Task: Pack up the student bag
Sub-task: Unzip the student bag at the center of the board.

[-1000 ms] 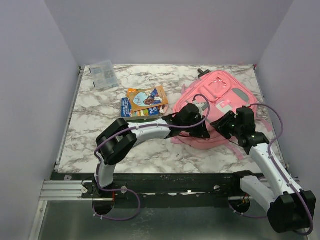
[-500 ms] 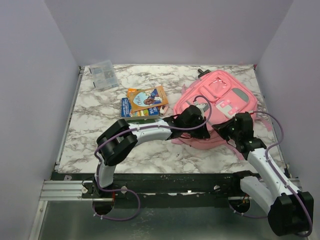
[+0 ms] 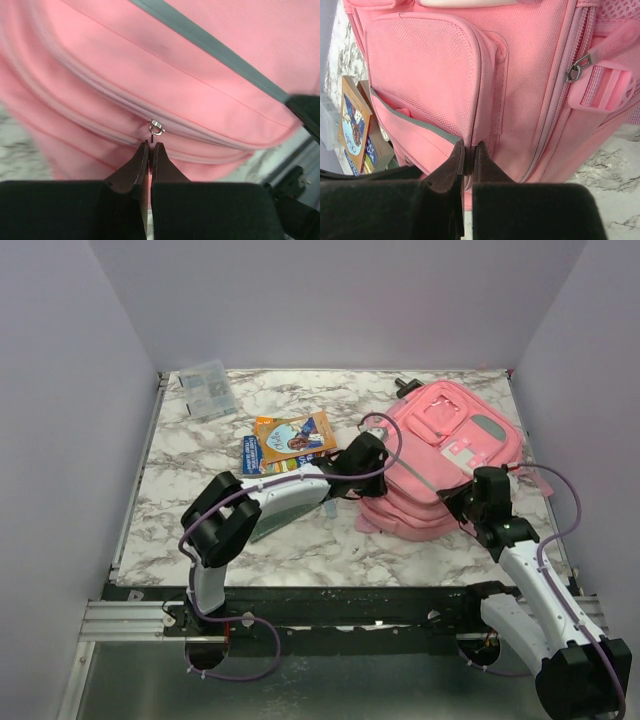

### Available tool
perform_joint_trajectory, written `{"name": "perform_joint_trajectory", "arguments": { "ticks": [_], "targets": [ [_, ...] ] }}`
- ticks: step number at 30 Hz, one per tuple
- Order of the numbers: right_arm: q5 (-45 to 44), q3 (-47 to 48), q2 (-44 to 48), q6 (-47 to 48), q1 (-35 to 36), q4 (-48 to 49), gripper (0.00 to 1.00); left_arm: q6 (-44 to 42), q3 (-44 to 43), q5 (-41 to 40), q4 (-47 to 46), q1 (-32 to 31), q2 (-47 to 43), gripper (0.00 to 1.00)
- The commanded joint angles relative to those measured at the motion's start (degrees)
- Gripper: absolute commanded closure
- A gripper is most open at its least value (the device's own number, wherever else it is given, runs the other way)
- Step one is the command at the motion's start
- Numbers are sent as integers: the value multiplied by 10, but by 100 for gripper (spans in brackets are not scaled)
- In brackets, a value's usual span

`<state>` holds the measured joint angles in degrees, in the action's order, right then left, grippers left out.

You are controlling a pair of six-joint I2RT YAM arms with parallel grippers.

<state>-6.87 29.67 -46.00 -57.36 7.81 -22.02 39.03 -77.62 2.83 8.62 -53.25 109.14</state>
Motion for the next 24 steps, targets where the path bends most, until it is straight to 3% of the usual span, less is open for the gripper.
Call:
{"name": "perform_joint_trajectory", "arguments": {
  "ticks": [1, 6, 10, 12, 16, 18, 24],
  "targets": [
    [-34, 29, -2, 33, -9, -6, 99, -85, -8, -67, 75, 65, -25, 100],
    [-63, 83, -32, 136, -11, -24, 99, -159, -29, -7, 75, 87, -25, 100],
    [-53, 140, -85, 251, -11, -58, 99, -155, -37, 52, 70, 87, -29, 100],
    [-1, 175, -116, 280, -11, -92, 89, -145, -35, 86, 59, 87, -32, 100],
    [41, 197, -108, 307, 13, -103, 53, -123, -27, 128, 40, 87, -35, 100],
    [14, 217, -101, 320, 32, -118, 49, -118, -28, 149, 35, 87, -35, 100],
    [-26, 272, -129, 350, 112, -137, 49, -136, -34, 210, 28, 101, -37, 100]
  ]
}}
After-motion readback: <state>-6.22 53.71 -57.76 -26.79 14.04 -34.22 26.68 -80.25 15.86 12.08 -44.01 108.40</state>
